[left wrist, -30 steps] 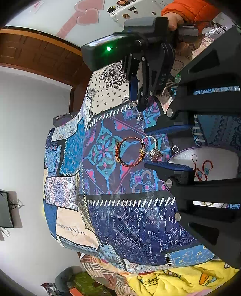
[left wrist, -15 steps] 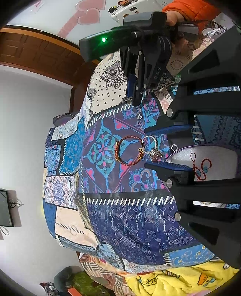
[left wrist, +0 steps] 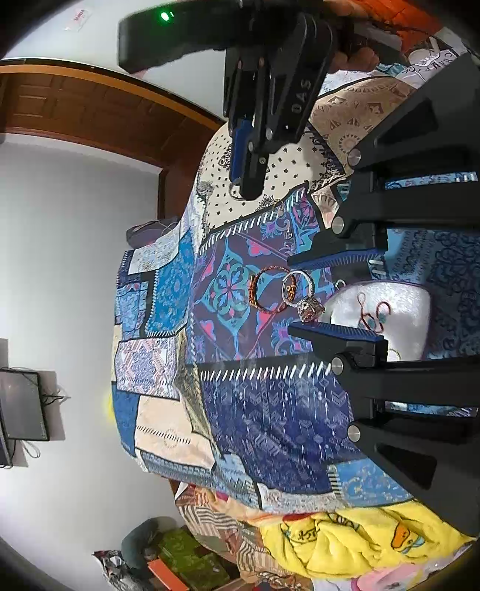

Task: Organize jewelry
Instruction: 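Lower the silver ring into the heart box and open the right tool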

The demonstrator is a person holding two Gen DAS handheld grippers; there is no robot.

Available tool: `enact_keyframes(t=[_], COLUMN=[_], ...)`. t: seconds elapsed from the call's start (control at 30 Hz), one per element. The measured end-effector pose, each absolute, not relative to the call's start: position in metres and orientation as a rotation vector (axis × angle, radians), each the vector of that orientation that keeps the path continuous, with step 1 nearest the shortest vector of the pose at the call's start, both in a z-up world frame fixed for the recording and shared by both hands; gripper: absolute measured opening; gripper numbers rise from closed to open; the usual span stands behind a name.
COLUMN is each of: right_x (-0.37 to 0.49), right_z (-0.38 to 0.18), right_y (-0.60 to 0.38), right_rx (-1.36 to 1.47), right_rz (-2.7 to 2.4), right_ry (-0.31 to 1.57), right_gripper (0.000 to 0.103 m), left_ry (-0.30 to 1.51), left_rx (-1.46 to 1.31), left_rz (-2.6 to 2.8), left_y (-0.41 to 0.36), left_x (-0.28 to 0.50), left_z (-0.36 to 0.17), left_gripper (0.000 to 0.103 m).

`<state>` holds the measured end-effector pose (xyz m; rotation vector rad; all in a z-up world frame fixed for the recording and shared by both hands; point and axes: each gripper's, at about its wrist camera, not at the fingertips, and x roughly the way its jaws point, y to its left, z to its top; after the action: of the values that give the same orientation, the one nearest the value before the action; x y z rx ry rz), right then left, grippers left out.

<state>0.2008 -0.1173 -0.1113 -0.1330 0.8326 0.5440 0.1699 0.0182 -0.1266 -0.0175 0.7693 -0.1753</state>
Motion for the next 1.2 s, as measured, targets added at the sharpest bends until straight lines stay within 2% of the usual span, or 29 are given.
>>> enact_keyframes(t=[0.47, 1.2], right_x=[0.169, 0.171], right_z=[-0.088, -0.136], right_y=[-0.081, -0.035], right_rx=[-0.106, -0.138], right_rz=[0.648, 0.750], right_ry=[0.778, 0.926], right_gripper=[0.019, 0.019], left_ry=[0.757, 0.875], left_rx=[-0.038, -0.072], left_rz=[-0.112, -0.134], left_y=[0.055, 0.079], left_x=[0.136, 0.151], left_z=[-0.119, -0.168], left_gripper=[0.028, 0.028])
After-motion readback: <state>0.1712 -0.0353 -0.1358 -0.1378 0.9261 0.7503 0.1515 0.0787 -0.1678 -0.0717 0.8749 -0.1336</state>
